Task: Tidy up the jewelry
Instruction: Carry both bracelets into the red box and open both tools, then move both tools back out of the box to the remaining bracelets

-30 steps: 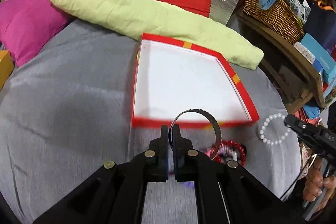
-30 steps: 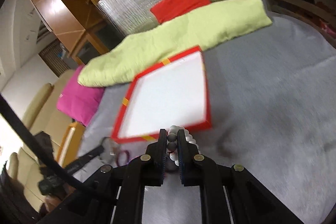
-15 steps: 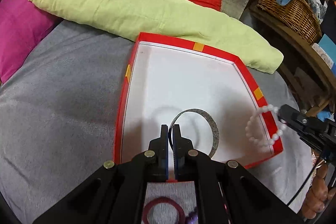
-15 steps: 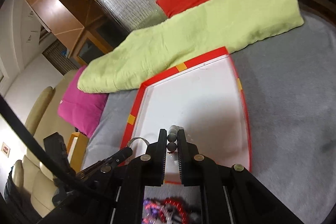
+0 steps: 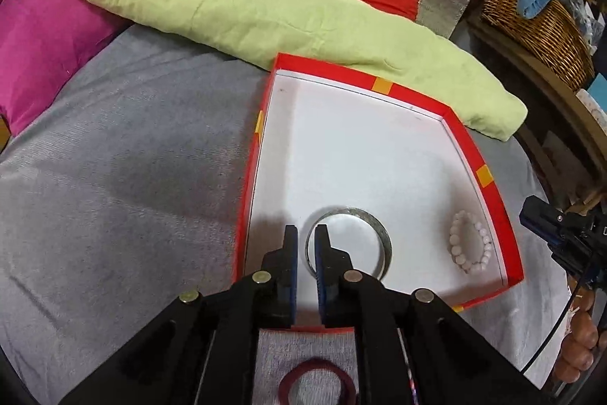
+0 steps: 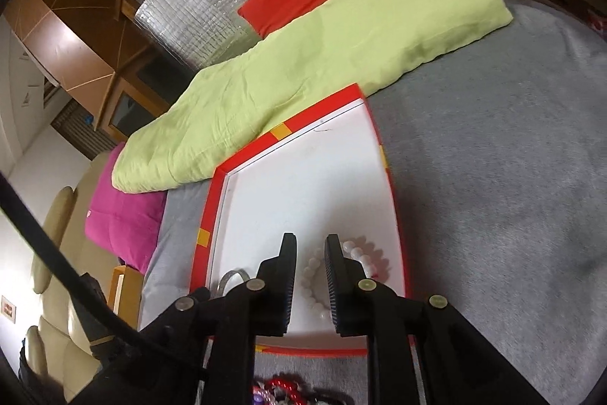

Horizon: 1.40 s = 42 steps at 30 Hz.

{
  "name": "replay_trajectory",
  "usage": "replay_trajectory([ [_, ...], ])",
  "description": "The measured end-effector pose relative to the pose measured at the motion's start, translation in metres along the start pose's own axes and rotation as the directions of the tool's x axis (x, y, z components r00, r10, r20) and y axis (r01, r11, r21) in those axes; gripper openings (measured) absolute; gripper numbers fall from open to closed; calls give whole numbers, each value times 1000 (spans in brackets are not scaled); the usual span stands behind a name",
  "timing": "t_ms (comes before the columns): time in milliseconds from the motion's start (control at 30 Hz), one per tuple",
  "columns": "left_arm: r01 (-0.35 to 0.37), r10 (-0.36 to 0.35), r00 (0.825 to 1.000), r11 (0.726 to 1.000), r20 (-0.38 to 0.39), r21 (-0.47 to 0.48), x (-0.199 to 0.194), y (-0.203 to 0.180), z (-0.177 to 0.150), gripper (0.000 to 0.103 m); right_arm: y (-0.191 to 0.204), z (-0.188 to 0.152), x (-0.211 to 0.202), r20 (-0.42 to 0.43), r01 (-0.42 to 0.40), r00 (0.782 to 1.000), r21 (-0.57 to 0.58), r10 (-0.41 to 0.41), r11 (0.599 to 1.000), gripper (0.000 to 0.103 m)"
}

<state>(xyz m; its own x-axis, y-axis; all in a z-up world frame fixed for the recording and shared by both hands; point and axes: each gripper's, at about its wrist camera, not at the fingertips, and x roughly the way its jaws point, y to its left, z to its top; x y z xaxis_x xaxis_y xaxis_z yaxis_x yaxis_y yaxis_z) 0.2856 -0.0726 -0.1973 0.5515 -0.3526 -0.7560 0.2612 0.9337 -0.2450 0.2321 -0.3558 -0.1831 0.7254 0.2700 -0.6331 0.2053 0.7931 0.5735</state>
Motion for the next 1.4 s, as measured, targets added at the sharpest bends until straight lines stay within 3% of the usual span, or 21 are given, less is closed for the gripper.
replay_trajectory([
  [67, 2, -2, 1000, 1000, 6, 9, -8, 0, -3, 21, 1, -3, -3, -19, 5, 1000, -10, -5, 1000, 19],
  [167, 13, -13, 1000, 1000, 1, 28, -20, 0, -10, 25, 3, -13, -6, -67, 17, 998, -39, -20, 999, 19],
  [433, 78, -65, 995, 982, -78, 171, -40, -20, -47, 25, -3, -43, -21, -178, 17, 983, -106, -36, 994, 19],
  [567, 105, -83, 989, 977, -125, 183, -44, -26, -72, 25, 0, -56, -32, -207, 8, 977, -154, -40, 988, 19],
  [667, 119, -90, 984, 974, -155, 193, -45, -32, -88, 25, -3, -65, -36, -227, 7, 973, -168, -45, 986, 31],
  [733, 128, -97, 982, 971, -161, 201, -46, -37, -94, 25, -8, -70, -38, -238, 3, 971, -150, -39, 989, 34],
  [900, 172, -141, 977, 964, -158, 204, -47, -49, -99, 25, -8, -78, -37, -278, -42, 960, -123, 6, 991, 34],
  [1167, 169, -130, 977, 954, -167, 247, -35, -60, -100, 25, 4, -88, -20, -337, -96, 940, -114, 52, 989, 34],
  [1400, 154, -113, 982, 941, -150, 302, -35, -59, -103, 14, 9, -97, 7, -379, -43, 925, -134, -11, 990, 34],
])
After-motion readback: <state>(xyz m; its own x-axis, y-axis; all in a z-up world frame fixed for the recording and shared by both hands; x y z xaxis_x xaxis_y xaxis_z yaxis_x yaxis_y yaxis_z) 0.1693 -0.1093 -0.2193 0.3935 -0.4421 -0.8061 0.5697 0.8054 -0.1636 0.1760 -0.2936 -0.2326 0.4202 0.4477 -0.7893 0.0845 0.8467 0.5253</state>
